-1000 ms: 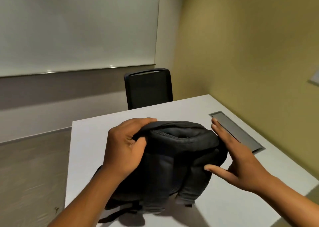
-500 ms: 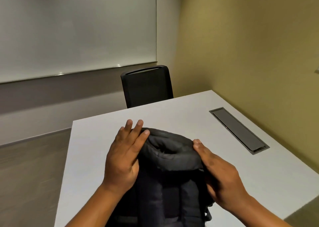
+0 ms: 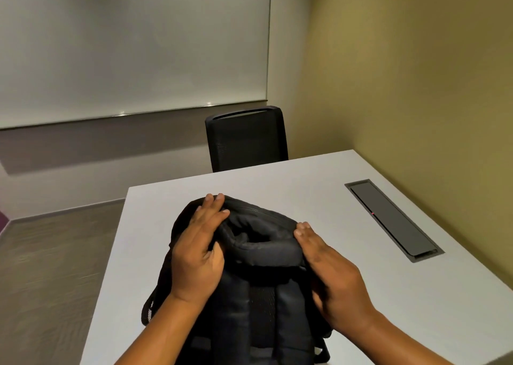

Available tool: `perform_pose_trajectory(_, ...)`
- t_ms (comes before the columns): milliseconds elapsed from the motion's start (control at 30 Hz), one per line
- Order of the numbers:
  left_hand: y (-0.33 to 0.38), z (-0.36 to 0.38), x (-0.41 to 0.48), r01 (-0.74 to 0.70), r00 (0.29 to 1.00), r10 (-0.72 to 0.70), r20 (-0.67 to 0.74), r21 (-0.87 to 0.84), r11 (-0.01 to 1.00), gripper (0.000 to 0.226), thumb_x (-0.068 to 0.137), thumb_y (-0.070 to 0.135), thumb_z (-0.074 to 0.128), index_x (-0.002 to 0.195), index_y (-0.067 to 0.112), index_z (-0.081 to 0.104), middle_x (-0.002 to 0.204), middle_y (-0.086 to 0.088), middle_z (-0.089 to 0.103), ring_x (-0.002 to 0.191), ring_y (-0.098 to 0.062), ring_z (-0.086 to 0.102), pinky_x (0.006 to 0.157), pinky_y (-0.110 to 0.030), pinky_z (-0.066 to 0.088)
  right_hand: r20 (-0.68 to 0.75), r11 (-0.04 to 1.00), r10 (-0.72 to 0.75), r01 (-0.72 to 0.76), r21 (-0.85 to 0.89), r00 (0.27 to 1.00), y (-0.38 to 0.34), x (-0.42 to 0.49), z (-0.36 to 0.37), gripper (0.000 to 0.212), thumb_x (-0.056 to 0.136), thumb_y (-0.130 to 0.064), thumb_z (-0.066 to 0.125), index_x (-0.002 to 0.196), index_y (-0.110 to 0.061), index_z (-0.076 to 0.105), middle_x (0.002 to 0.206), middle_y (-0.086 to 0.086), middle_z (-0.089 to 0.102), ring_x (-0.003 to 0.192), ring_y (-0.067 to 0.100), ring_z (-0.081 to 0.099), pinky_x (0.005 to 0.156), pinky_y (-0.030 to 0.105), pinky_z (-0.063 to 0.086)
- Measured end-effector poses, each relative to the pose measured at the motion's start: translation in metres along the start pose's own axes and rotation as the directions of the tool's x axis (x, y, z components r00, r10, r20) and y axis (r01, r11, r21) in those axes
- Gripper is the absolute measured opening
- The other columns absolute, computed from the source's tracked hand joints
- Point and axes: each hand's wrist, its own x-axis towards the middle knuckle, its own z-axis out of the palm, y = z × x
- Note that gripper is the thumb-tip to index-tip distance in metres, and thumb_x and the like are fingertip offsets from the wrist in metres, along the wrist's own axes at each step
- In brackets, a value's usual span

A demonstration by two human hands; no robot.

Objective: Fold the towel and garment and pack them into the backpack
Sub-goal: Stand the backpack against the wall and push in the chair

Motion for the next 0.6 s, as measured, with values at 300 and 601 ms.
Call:
perform_pose_trajectory(300,-0.02,0.014,0.022,0.093,0.995,-0.087,0.047,-0.146,0.985,0.065,0.063,-0.038,0.051,0.11,0.004,0.066,0.133,-0.002,0.059,0.135,-0.013,0.045,0.114,-0.035,0.034,-0.012,0.994,0.085,-0.086,-0.073,0.996,-0.007,0.015,0.006,0.073,0.079,0.009,0.069,0.145,-0.006,0.041,0.15,0.006,0.045,0.138,0.019,0.045,0.108,0.037,0.044)
perform_pose_trajectory(601,-0.008,0.031,0.058,0.102,0.994,-0.087,0.072,-0.24,0.966,0.069,0.066,-0.035,0.039,0.113,0.007,0.067,0.13,0.0,0.061,0.13,-0.012,0.05,0.113,-0.025,0.033,-0.076,0.975,0.178,-0.187,-0.118,0.981,-0.009,0.022,-0.009,0.059,0.089,-0.005,0.051,0.147,-0.01,0.038,0.15,0.006,0.045,0.138,0.019,0.046,0.11,0.036,0.043)
